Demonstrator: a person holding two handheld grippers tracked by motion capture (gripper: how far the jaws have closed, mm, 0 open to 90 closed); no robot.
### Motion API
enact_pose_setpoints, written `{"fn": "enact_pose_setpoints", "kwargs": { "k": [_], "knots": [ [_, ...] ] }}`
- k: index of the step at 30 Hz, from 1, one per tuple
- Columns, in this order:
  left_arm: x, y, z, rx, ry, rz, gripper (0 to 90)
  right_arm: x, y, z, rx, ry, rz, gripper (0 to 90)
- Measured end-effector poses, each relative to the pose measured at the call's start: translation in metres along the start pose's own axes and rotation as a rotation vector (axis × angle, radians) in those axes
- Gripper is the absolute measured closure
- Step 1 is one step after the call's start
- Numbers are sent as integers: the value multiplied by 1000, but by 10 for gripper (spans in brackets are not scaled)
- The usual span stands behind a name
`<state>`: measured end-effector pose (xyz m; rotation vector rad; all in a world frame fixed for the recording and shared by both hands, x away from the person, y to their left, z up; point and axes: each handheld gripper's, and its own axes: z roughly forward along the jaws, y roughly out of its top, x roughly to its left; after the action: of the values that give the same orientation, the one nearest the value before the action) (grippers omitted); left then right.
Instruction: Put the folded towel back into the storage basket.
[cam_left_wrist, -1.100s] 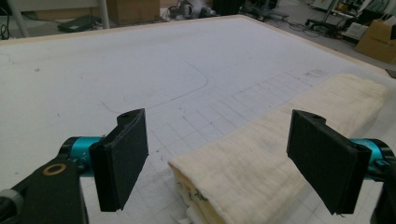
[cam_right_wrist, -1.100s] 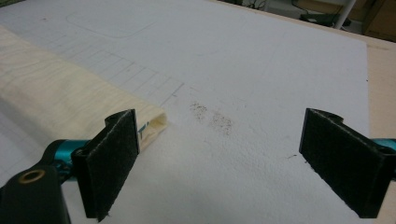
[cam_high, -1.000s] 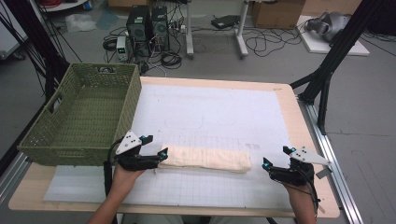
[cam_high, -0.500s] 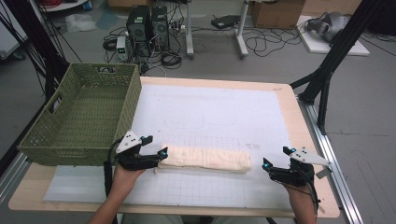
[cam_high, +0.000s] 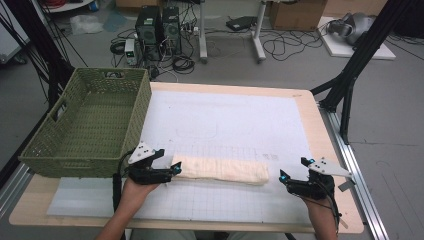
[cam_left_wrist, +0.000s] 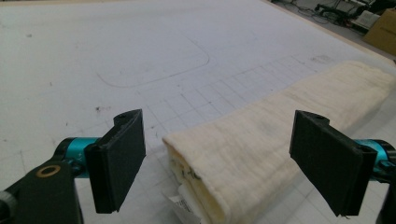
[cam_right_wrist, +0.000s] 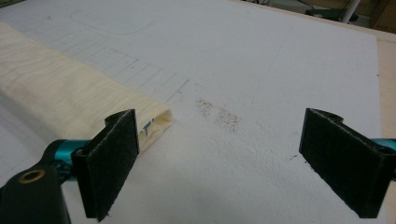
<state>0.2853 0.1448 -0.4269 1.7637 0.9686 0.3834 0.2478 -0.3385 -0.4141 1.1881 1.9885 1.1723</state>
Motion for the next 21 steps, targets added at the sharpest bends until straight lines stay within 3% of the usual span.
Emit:
{"fn": "enact_pose_setpoints", "kwargs": {
  "k": [4,9,21],
  "knots": [
    [2,-3,1,47,-2,-15,220,0,0,1,3,2,-6,113],
    [3,-5,2,67,-16,-16,267,1,-1,3,9,6,-2,113],
    [2,-14,11,169,25,8,363,3,-1,5,18,17,-10,113]
  ]
}}
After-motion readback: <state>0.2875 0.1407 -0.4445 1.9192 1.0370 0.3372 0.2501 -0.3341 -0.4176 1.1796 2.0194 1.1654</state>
